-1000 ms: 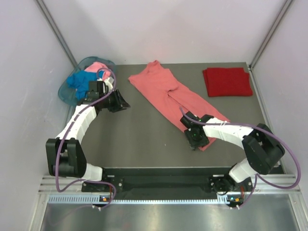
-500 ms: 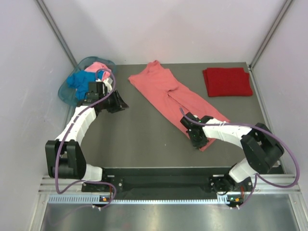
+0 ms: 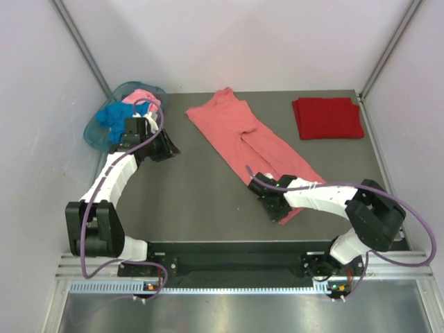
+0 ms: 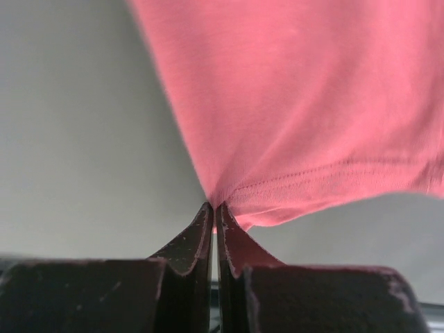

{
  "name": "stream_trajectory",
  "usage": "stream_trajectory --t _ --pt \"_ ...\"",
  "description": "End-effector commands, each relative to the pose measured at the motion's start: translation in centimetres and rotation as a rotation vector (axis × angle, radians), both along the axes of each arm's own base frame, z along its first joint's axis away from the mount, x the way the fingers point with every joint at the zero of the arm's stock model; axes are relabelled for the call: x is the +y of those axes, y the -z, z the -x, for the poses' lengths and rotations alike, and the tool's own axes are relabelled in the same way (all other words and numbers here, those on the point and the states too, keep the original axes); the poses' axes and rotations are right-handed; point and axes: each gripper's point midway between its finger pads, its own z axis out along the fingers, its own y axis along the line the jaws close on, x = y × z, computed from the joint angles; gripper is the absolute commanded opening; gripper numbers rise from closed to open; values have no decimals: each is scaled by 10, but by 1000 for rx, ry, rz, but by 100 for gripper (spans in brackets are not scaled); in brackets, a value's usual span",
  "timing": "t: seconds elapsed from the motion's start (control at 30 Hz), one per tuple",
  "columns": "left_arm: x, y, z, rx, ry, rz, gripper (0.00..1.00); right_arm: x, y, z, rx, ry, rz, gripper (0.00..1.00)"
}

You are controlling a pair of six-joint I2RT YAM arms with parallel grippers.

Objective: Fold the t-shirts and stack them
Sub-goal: Fold the tshirt

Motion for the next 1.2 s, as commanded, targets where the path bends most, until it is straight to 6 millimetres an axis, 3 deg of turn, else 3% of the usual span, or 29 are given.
stream_trajectory --t 0.0,0.17,0.3,0.43,0.47,0.53,0.6,0.67,0.7,0.8,0.83,0.9,0.93,1.0,1.03,1.1,1.17 --pt "22 -9 -23 -53 -76 -2 37 51 -11 24 42 -48 -118 0" --pt "40 -6 -30 -36 -119 1 37 92 -16 47 48 -77 -144 0" --pt "45 4 -33 -7 -120 -6 38 145 -28 59 35 -85 -241 0" --pt "45 17 -38 19 -122 6 38 191 -18 69 54 -102 -275 2" --pt "42 19 -38 27 -114 22 39 207 -25 67 47 -103 -312 6" --pt "38 25 -40 42 -100 45 39 218 -26 64 41 -103 -322 14" --pt "31 24 -42 39 -73 81 39 226 -39 57 14 -103 -343 24" --pt "28 23 -48 24 -64 100 40 227 -57 45 -14 -100 -377 36" --pt "25 21 -51 19 -51 114 40 226 -72 31 -36 -77 -413 39" --pt "24 16 -63 -4 -47 128 41 219 -95 7 -71 -70 -472 47" --pt "21 21 -66 8 -38 141 41 209 -107 -16 -97 -27 -504 47" --pt "18 17 -76 -11 -25 157 41 204 -121 -39 -117 -46 -573 48" --pt "15 22 -80 -3 -17 168 41 189 -130 -65 -147 -3 -603 48" --pt "10 23 -89 -19 -12 179 41 175 -142 -95 -205 10 -630 48" --pt "3 22 -92 -26 -2 176 41 160 -146 -116 -230 22 -635 49" --pt "-2 21 -103 -41 -6 167 41 150 -155 -140 -269 22 -658 50" --pt "-10 34 -112 -15 -18 165 41 129 -162 -179 -329 50 -666 51"
